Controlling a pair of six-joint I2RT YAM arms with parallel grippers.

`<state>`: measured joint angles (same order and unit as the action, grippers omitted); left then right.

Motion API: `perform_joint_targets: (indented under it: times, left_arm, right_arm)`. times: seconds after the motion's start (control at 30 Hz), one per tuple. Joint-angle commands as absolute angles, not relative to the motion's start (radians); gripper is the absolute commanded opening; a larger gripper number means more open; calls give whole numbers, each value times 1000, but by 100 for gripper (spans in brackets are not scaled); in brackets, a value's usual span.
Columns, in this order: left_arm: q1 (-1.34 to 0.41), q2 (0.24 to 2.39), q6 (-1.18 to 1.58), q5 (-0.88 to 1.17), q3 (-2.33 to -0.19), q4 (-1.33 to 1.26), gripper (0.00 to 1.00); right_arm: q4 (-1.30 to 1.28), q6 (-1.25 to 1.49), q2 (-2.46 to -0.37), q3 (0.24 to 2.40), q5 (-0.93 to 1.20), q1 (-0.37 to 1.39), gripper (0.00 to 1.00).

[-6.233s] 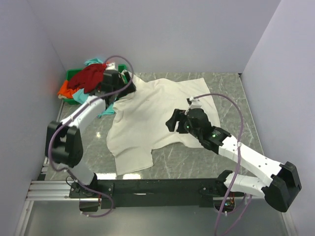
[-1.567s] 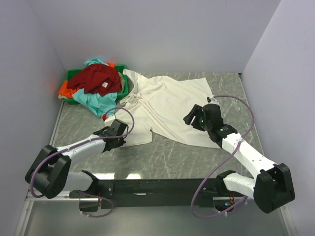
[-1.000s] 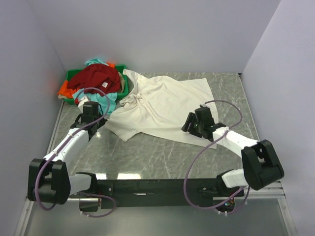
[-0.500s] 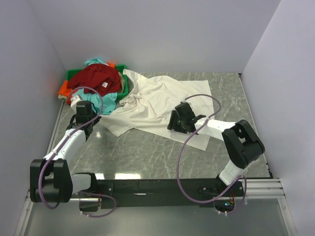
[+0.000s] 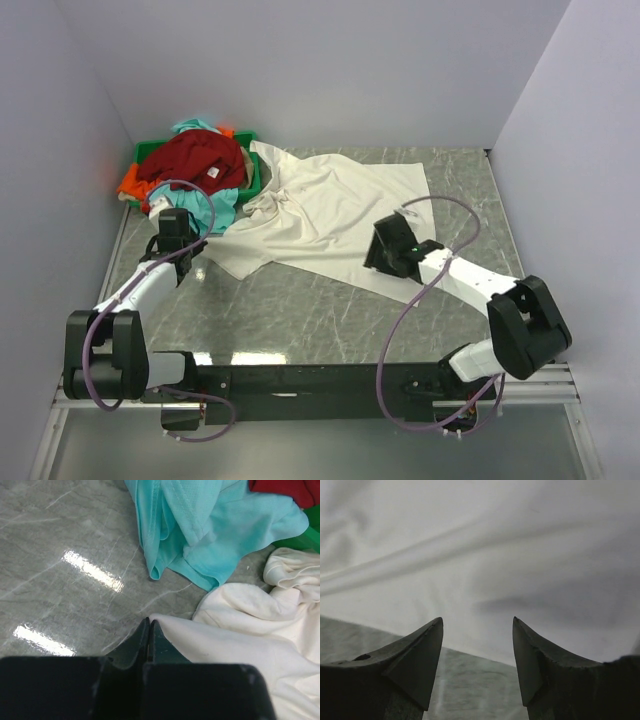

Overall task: Fold and stack the t-shirts
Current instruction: Flatten the tshirt out

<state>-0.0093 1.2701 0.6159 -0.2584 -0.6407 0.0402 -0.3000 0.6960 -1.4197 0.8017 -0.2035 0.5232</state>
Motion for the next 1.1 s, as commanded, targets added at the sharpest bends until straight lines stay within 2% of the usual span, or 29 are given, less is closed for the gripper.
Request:
perform_joint_targets:
  times: [0.0, 0.27, 0.5, 0.67, 0.8, 0.93, 1.07]
  left_arm:
    - [-3, 1269, 589, -242, -635, -32, 1]
    - [-3, 1278, 592, -189, -627, -46, 1]
    - [-3, 1302, 591, -158, -629, -51, 1]
    - [-3, 1312, 591, -143, -630, -52, 1]
    - [-3, 1316, 591, -143, -630, -51, 1]
    - [-3, 1321, 591, -143, -632, -49, 1]
    - [-3, 1328, 591, -143, -637, -48, 1]
  right_arm:
    - [-439, 747, -1356, 686, -297, 457, 64]
    - [-511, 865, -1158, 595, -331, 391, 65]
    - [-534, 879, -1103, 537, -327, 333, 64]
    - [-519, 885, -1106, 505, -324, 322, 59]
    - [-508, 884, -1117, 491, -313, 322, 49]
    - [-499, 882, -1123, 483, -305, 322, 32]
    - [-494, 876, -1134, 483, -295, 321, 29]
